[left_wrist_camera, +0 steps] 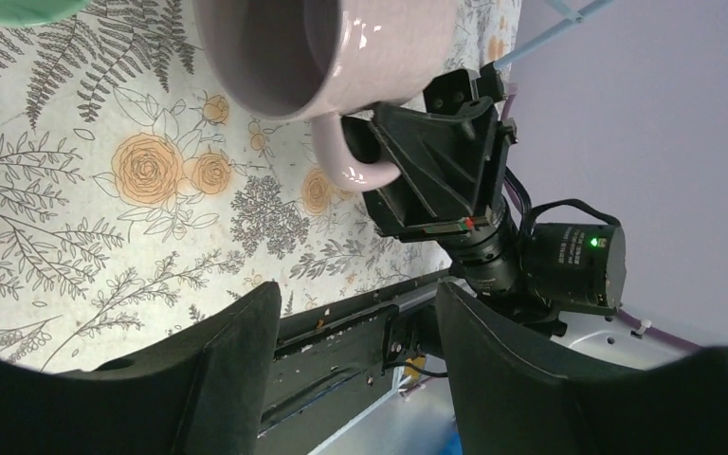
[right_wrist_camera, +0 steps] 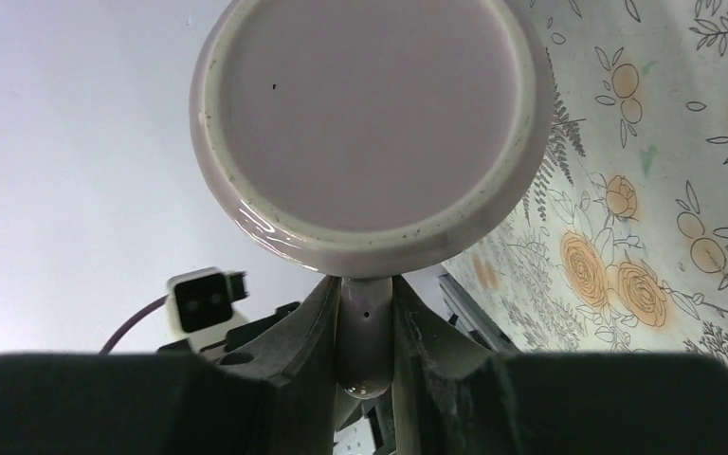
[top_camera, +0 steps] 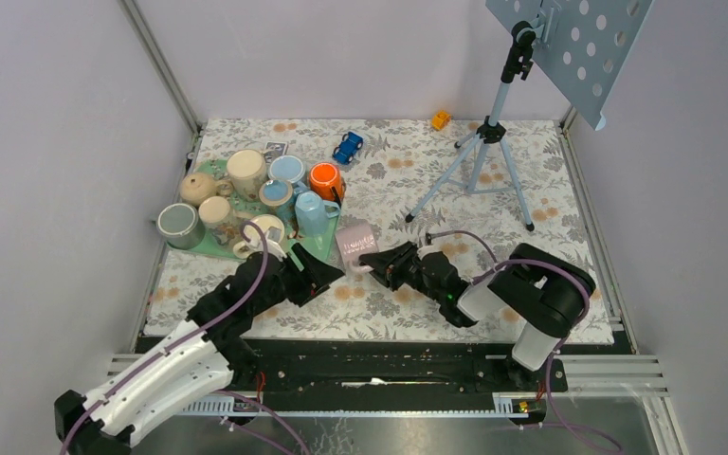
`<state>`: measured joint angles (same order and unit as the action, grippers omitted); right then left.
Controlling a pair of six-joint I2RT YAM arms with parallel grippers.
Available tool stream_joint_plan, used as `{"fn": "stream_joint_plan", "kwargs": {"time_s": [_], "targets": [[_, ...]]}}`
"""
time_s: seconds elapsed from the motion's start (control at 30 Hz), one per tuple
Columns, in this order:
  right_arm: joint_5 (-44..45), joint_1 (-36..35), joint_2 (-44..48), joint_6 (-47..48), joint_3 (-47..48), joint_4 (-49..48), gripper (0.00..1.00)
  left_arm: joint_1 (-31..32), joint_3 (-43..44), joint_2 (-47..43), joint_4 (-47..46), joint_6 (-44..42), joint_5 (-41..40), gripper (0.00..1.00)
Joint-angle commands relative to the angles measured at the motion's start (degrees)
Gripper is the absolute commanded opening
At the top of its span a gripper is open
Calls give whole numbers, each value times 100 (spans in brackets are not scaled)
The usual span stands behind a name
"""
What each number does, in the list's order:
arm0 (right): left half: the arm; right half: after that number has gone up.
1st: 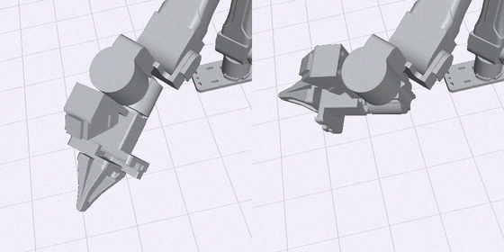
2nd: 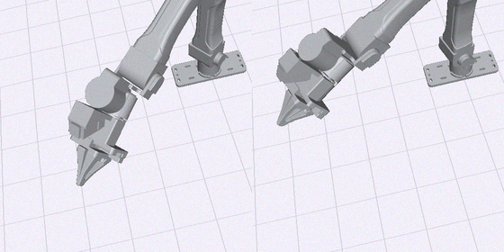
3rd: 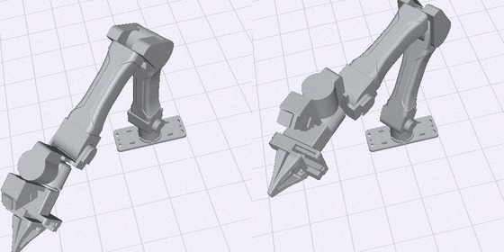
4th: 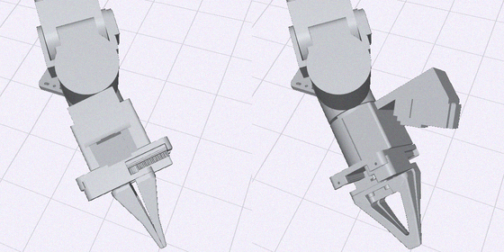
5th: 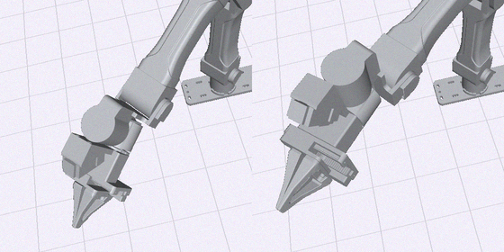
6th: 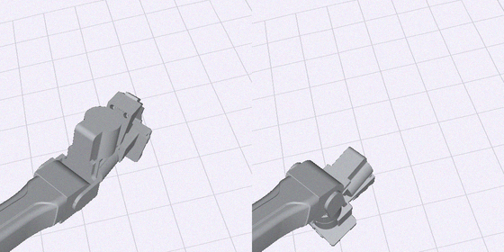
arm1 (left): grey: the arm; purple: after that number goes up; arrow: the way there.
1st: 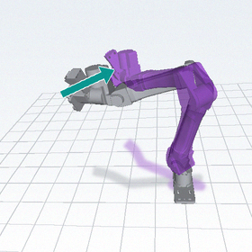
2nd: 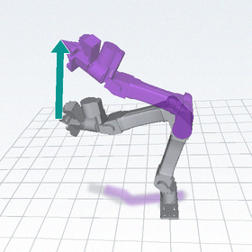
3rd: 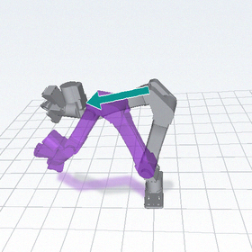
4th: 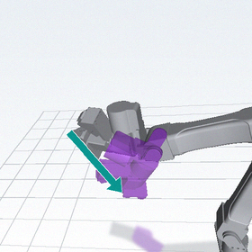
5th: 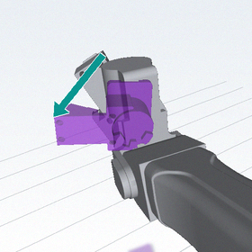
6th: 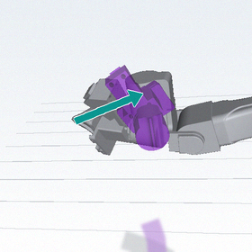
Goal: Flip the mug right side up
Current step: Turn over the cup on the tray.
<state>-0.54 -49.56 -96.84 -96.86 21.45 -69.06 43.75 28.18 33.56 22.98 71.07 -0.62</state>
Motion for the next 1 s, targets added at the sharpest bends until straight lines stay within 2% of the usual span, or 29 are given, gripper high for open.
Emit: {"fn": "stream_joint_plan", "kwargs": {"time_s": [0.0, 0.13, 0.5, 0.83, 0.97], "targets": [[220, 48, -153, -525, 11, -1824, 0, -549, -363, 115, -1250, 404, 1125, 64], [258, 49, -207, -642, -6, -1974, 0, -900, -448, 408, -1837, 434, 1578, 62], [198, 48, -296, -808, 154, -2252, 0, -1037, -752, 1280, -3222, 790, 2024, 58], [166, 51, -283, -829, 203, -2367, 0, -1192, -815, 1752, -3956, 1020, 2188, 52], [160, 45, -307, -890, 243, -2460, 0, -1228, -754, 1894, -3969, 971, 2264, 51]]}}
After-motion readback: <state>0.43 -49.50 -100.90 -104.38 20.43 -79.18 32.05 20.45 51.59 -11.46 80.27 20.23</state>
